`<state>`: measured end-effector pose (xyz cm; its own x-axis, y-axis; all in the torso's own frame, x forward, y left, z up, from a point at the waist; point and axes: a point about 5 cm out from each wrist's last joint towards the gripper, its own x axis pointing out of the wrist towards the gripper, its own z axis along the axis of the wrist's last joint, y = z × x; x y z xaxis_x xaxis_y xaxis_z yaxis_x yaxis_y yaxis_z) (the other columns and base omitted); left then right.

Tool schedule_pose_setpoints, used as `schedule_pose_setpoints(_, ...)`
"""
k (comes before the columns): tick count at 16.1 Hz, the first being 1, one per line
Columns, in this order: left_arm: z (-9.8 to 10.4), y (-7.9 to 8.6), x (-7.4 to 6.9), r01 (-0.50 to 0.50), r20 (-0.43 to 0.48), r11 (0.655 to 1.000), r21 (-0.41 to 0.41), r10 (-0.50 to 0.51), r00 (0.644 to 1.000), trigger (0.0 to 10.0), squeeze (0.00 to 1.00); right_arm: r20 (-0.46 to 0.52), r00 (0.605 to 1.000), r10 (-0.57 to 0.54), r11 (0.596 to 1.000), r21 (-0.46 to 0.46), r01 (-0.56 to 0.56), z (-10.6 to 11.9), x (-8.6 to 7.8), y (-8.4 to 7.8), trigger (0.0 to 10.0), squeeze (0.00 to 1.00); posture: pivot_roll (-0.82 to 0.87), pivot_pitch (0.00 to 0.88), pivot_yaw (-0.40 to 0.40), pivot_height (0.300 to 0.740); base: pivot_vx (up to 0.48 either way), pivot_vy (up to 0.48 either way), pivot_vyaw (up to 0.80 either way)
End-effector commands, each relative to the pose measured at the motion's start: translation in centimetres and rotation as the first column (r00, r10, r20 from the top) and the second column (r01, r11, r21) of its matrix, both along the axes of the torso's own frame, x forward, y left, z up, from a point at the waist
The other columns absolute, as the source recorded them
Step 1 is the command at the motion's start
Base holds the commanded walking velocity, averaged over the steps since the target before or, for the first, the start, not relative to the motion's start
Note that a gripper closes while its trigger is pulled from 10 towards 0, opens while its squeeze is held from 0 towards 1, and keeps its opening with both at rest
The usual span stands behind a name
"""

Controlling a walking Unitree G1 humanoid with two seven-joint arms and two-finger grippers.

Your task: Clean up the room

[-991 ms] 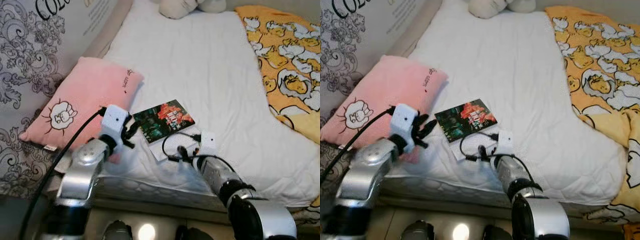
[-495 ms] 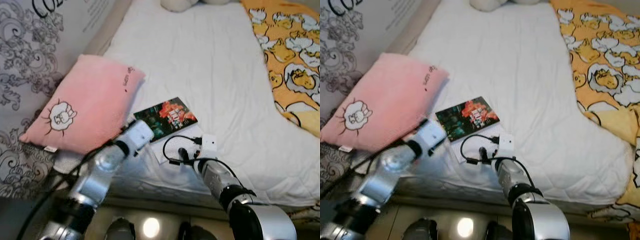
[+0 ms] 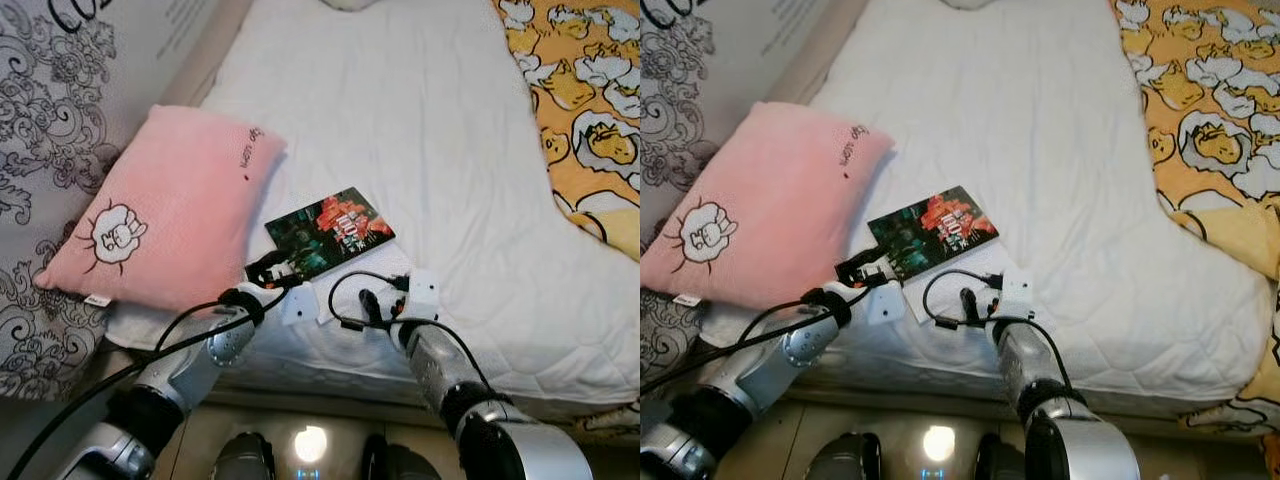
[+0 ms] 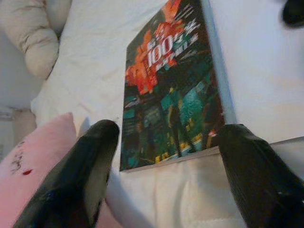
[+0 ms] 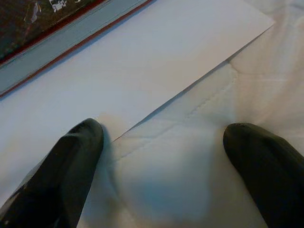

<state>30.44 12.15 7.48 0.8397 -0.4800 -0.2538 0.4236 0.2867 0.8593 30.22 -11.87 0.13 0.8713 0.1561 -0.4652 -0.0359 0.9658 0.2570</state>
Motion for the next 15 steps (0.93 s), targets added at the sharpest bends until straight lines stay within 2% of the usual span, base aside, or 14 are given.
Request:
schedule_pose_setpoints(1,-0.1,0.2,0.1,-0.002,0.009,1.0,-0.019,0.003,1.0,10.0,1.0,-0.078,0.996,-0.051,0.998,-0.036,0.048,-1.7,-1.6,-1.3,10.0,0.0,0.23,0.241,-0.015,0.74,0.0,0.0,0.0)
schedule_pose_setpoints(3,-0.1,0.3,0.2,-0.006,0.009,1.0,-0.025,0.006,1.0,10.0,1.0,-0.087,0.995,-0.058,0.998,-0.044,0.055,-1.9,-1.8,-1.4,10.0,0.0,0.23,0.249,-0.011,0.74,0.0,0.0,0.0)
schedule_pose_setpoints(5,-0.1,0.6,0.6,-0.026,0.002,0.999,-0.044,0.026,1.0,10.0,0.0,-0.086,0.994,-0.066,0.997,-0.033,0.063,-2.0,-1.9,-1.1,10.0,0.0,0.23,0.257,-0.006,0.74,0.0,0.0,0.0)
schedule_pose_setpoints(7,-1.2,0.2,0.5,-0.042,-0.053,0.997,-0.069,0.038,0.998,10.0,0.0,-0.072,0.996,-0.058,0.998,-0.022,0.056,-1.9,-2.0,-0.5,10.0,0.0,0.22,0.265,-0.002,0.74,0.0,0.0,0.0)
schedule_pose_setpoints(8,-2.5,0.1,0.4,-0.069,-0.106,0.995,-0.077,0.061,0.992,10.0,0.0,-0.055,0.997,-0.056,0.998,-0.01,0.056,-1.8,-1.9,-0.2,10.0,0.0,0.22,0.268,-0.004,0.74,0.0,0.0,0.0)
schedule_pose_setpoints(10,-4.0,-0.2,0.5,-0.11,-0.143,0.993,-0.049,0.102,0.984,10.0,0.0,-0.032,0.998,-0.052,0.999,0.007,0.052,-1.6,-1.9,0.2,10.0,0.0,0.19,0.274,-0.006,0.74,0.0,0.0,0.0)
schedule_pose_setpoints(14,-3.7,-1.1,1.5,-0.118,-0.109,0.993,-0.02,0.115,0.987,10.0,0.0,0.01,0.999,-0.045,0.999,0.03,0.045,-1.4,-2.0,0.7,10.0,0.0,0.14,0.286,-0.005,0.74,0.0,0.0,0.0)
schedule_pose_setpoints(15,-3.2,-1.1,2.0,-0.135,-0.064,0.99,-0.025,0.133,0.989,10.0,0.0,0.023,0.999,-0.037,0.999,0.031,0.036,-1.3,-2.0,0.8,10.0,0.0,0.14,0.287,-0.004,0.74,0.0,0.0,0.0)
